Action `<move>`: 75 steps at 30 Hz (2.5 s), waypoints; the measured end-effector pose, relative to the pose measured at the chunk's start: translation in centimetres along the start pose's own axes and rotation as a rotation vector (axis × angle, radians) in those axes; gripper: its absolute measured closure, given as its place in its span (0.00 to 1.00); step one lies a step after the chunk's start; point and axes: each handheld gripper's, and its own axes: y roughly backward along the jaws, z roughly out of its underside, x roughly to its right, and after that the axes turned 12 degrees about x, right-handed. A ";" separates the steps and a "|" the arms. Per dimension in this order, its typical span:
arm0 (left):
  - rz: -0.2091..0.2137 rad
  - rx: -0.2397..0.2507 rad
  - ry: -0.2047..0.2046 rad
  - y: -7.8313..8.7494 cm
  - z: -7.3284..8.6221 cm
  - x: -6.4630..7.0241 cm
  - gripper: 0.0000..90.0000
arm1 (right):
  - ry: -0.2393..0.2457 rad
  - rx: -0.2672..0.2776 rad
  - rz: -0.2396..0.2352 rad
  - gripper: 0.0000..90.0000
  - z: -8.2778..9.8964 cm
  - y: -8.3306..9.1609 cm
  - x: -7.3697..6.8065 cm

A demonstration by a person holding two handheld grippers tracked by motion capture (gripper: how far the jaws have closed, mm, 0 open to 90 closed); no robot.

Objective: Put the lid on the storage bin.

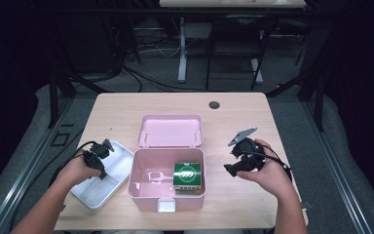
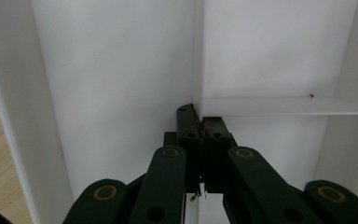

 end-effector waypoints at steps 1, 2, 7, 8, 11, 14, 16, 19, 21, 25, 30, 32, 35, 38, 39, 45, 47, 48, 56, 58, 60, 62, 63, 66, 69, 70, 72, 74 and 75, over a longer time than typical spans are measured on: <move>0.001 -0.003 -0.001 0.0 0.0 0.0 0.99 | -0.002 0.015 0.001 0.28 0.1 -0.1 0.0; 0.001 -0.008 -0.003 0.1 0.0 0.0 0.99 | -0.003 0.014 0.002 0.28 0.1 -0.1 0.0; 0.006 -0.006 -0.005 0.3 0.1 0.0 0.99 | -0.008 0.007 -0.001 0.28 0.1 -0.1 0.1; 0.010 -0.001 -0.001 0.4 0.1 0.0 0.99 | -0.004 -0.004 0.002 0.28 0.1 -0.1 0.1; 0.014 0.003 -0.001 0.9 0.2 -0.1 0.99 | -0.002 -0.008 0.003 0.28 0.1 -0.1 0.1; 0.009 0.002 -0.012 1.5 0.3 -0.1 0.99 | -0.002 -0.007 0.004 0.28 0.1 -0.1 0.1; 0.002 0.004 -0.022 2.0 0.3 0.0 0.99 | -0.006 0.004 0.005 0.28 0.2 -0.2 0.1; -0.001 0.021 -0.030 2.9 0.3 0.0 0.99 | -0.009 0.006 0.003 0.28 0.2 -0.2 0.1; -0.001 0.029 -0.026 3.5 0.3 0.0 0.99 | -0.010 0.007 0.006 0.28 0.2 -0.2 0.1; -0.011 0.040 -0.038 4.7 0.2 0.1 0.99 | -0.008 0.005 0.009 0.28 0.2 -0.2 0.1; -0.008 0.056 -0.043 6.5 0.2 0.1 0.99 | -0.011 -0.002 0.007 0.28 0.2 -0.1 0.2; -0.011 0.067 -0.042 7.2 0.2 0.0 0.99 | -0.013 -0.001 0.005 0.28 0.3 -0.1 0.2; -0.012 0.081 -0.044 8.2 0.2 -0.1 0.99 | -0.014 0.012 0.008 0.28 0.3 -0.2 0.3; -0.013 0.090 -0.048 9.2 0.2 -0.1 0.99 | -0.014 0.007 0.012 0.28 0.3 -0.2 0.3; -0.015 0.094 -0.052 9.6 0.1 -0.1 0.99 | -0.012 -0.005 0.008 0.28 0.3 -0.1 0.3; -0.018 0.108 -0.076 11.5 -0.1 0.3 0.99 | -0.018 0.012 0.012 0.28 0.3 -0.3 0.2; -0.018 0.112 -0.088 12.2 -0.2 0.5 0.99 | -0.023 0.013 0.012 0.28 0.3 -0.3 0.2; -0.020 0.115 -0.090 12.4 -0.2 0.6 0.99 | -0.022 0.013 0.012 0.28 0.3 -0.3 0.2; -0.017 0.146 -0.147 15.0 -0.7 1.7 0.99 | -0.022 0.015 0.011 0.28 0.3 -0.4 0.2; -0.012 0.153 -0.168 15.4 -0.9 2.1 0.99 | -0.022 -0.003 0.009 0.28 0.2 -0.2 0.3; -0.004 0.157 -0.193 15.7 -1.2 2.6 0.99 | -0.024 0.009 0.009 0.28 0.3 -0.3 0.3; 0.006 0.162 -0.217 15.8 -1.5 3.3 0.99 | -0.023 0.008 0.009 0.28 0.3 -0.3 0.3; 0.009 0.165 -0.233 15.8 -1.6 3.5 0.99 | -0.023 0.000 0.010 0.28 0.3 -0.3 0.3; 0.008 0.159 -0.303 15.8 -2.2 4.7 0.99 | -0.025 -0.006 0.013 0.28 0.3 -0.3 0.3; 0.015 0.152 -0.336 15.8 -2.7 5.6 0.99 | -0.025 0.002 0.006 0.28 0.3 -0.3 0.3; 0.018 0.150 -0.347 15.8 -2.9 6.0 0.99 | -0.023 0.013 0.005 0.28 0.3 -0.4 0.3; 0.023 0.154 -0.371 15.8 -3.2 6.6 0.99 | -0.025 0.011 0.009 0.28 0.3 -0.4 0.3; 0.044 0.168 -0.394 15.8 -3.5 7.1 0.99 | -0.023 0.000 0.008 0.28 0.3 -0.3 0.3; 0.049 0.163 -0.400 15.9 -3.6 7.4 0.99 | -0.024 -0.001 0.009 0.28 0.3 -0.4 0.3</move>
